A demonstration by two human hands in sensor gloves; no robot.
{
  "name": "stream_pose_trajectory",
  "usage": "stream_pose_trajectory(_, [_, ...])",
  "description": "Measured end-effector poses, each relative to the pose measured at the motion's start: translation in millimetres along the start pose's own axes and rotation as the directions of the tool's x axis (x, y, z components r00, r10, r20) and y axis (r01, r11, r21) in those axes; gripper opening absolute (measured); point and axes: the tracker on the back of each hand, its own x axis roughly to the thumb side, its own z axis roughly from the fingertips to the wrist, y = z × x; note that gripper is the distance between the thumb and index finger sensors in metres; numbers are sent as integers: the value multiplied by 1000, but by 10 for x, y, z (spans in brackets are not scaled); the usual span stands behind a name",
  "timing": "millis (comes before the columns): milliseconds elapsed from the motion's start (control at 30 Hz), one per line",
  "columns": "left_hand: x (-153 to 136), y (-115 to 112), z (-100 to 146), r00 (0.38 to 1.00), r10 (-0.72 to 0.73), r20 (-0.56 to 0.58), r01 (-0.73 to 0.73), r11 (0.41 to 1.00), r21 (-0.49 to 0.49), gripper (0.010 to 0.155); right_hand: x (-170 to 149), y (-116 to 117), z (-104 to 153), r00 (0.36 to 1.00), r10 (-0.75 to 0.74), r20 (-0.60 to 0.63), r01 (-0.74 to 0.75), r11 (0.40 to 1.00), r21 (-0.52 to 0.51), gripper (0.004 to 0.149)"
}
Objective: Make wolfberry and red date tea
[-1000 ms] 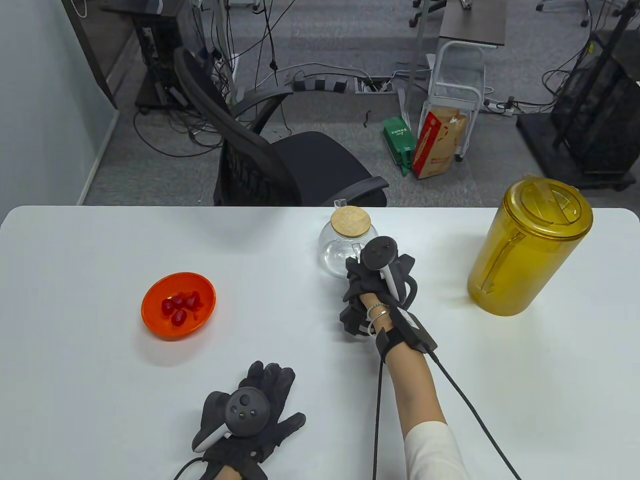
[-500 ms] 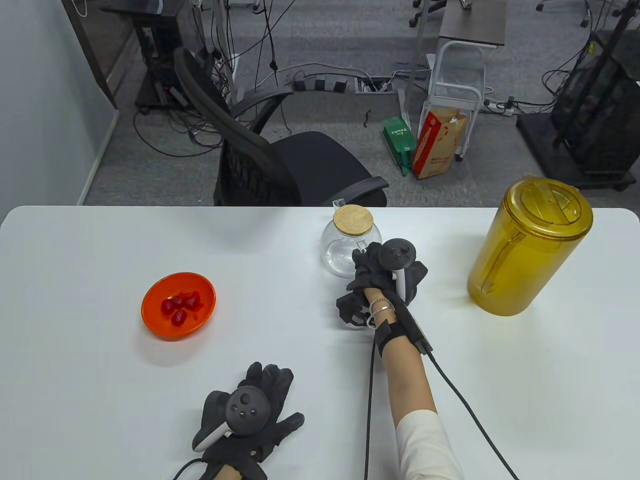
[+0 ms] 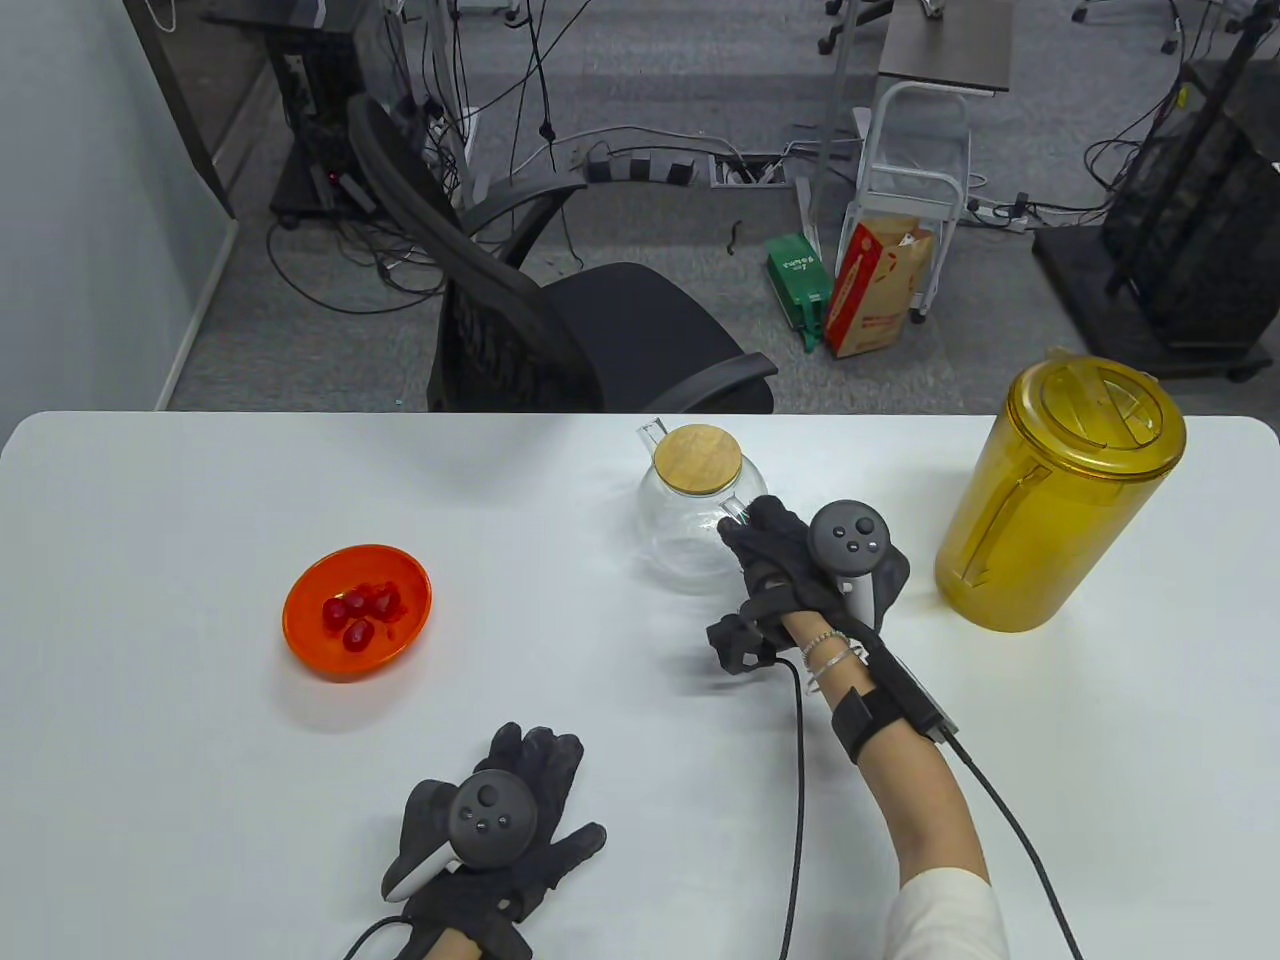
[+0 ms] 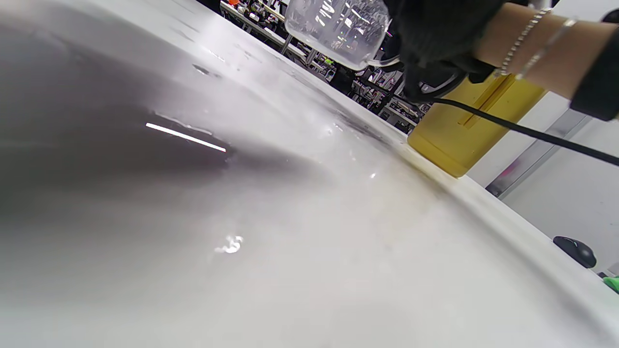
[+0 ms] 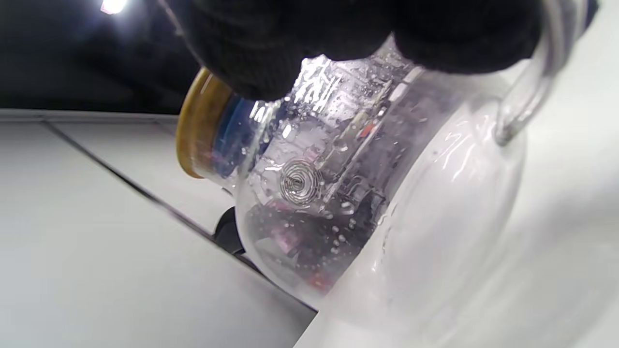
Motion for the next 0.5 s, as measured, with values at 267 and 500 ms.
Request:
stream_pose_trajectory(267, [3,11,3,1000,23,18,-23,1000,-1,82,118,-365,642,993,-99,66,92,991,102,37])
stream_pose_trajectory(500, [1,4,8,999,15,29,-16,1000,3,82,127,-613,1314,985,-122,120,97,976,194,38])
